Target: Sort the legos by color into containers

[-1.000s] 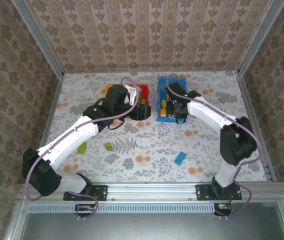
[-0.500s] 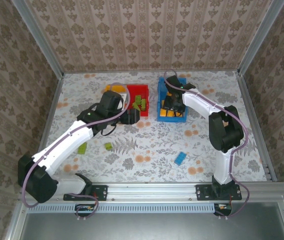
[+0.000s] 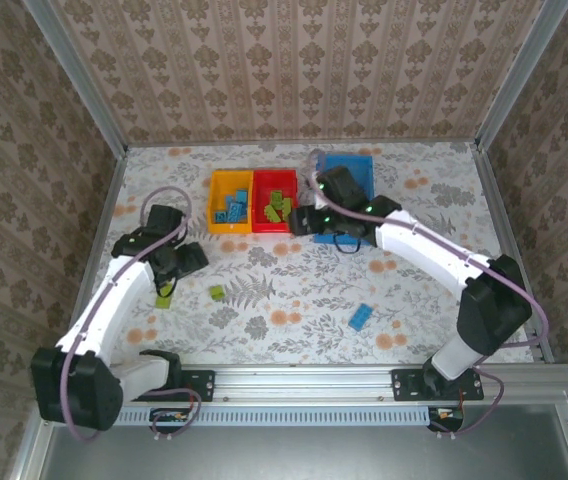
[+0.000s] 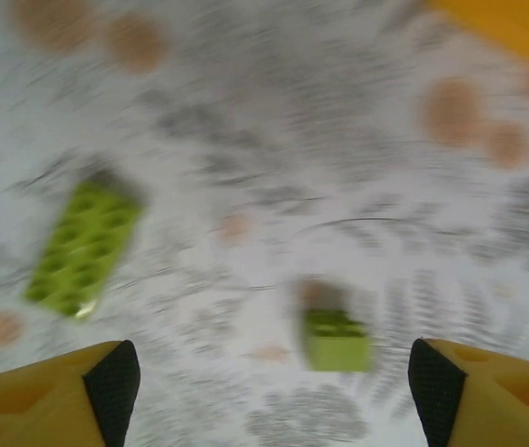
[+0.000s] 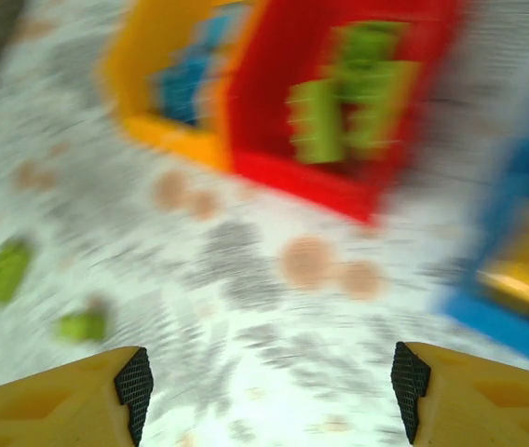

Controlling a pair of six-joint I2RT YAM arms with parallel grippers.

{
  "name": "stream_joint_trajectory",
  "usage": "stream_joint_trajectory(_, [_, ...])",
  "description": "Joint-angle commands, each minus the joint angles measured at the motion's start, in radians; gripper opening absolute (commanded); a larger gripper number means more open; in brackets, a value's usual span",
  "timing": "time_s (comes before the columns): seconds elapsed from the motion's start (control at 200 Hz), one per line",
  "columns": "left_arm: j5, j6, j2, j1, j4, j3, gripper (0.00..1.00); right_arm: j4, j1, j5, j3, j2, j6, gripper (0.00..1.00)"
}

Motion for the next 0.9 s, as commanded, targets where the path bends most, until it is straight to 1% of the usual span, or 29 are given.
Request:
stream_joint_trajectory(0.0, [-0.064, 0.006, 0.043, 0.095, -0.081, -0.03, 0.84, 0.126, 0.071, -0.185, -0.064, 0.009, -0.069, 0.72])
stream_joint_trajectory(0.04, [-0.075, 0.027, 0.062, 0.127, -0.058, -0.037, 0.86, 0.145, 0.083, -0.21, -0.082, 0.011, -0.049, 0.72])
stream_joint_trajectory(0.09, [-0.06, 0.064, 0.091, 0.17, -0.014, -0.046, 0.88, 0.16, 0.093, -0.235, -0.099, 0.012, -0.033, 0.72])
stream_joint_trajectory(0.165, [-0.042, 0.124, 0.152, 0.207, 0.049, -0.05, 0.9, 0.152, 0.1, -0.257, -0.105, 0.016, -0.028, 0.72])
stream_joint_trajectory(0.245, [-0.041, 0.177, 0.233, 0.226, 0.085, -0.038, 0.9, 0.144, 0.1, -0.272, -0.109, 0.021, -0.03, 0.72])
stream_joint_trajectory(0.34, [-0.055, 0.21, 0.318, 0.238, 0.106, -0.025, 0.86, 0.134, 0.098, -0.284, -0.102, 0.03, -0.031, 0.73])
stream_joint_trajectory(0.435, [-0.021, 0.218, 0.364, 0.256, 0.145, -0.04, 0.78, 0.138, 0.1, -0.292, -0.09, 0.045, -0.015, 0.72])
stream_joint_trajectory(0.55, [0.01, 0.219, 0.385, 0.26, 0.178, -0.056, 0.68, 0.156, 0.1, -0.293, -0.082, 0.057, 0.012, 0.72])
stream_joint_trajectory(0.715, [0.085, 0.225, 0.391, 0.254, 0.22, -0.08, 0.48, 0.16, 0.099, -0.283, -0.073, 0.074, 0.029, 0.71])
stream_joint_trajectory(0.755, [0.096, 0.223, 0.395, 0.246, 0.219, -0.084, 0.45, 0.159, 0.1, -0.278, -0.072, 0.076, 0.031, 0.71])
stream_joint_trajectory(0.82, [0.092, 0.215, 0.399, 0.227, 0.209, -0.088, 0.43, 0.159, 0.097, -0.27, -0.073, 0.076, 0.035, 0.71])
stream_joint_trajectory(0.895, [0.093, 0.202, 0.385, 0.212, 0.21, -0.105, 0.37, 0.169, 0.091, -0.269, -0.077, 0.077, 0.045, 0.71])
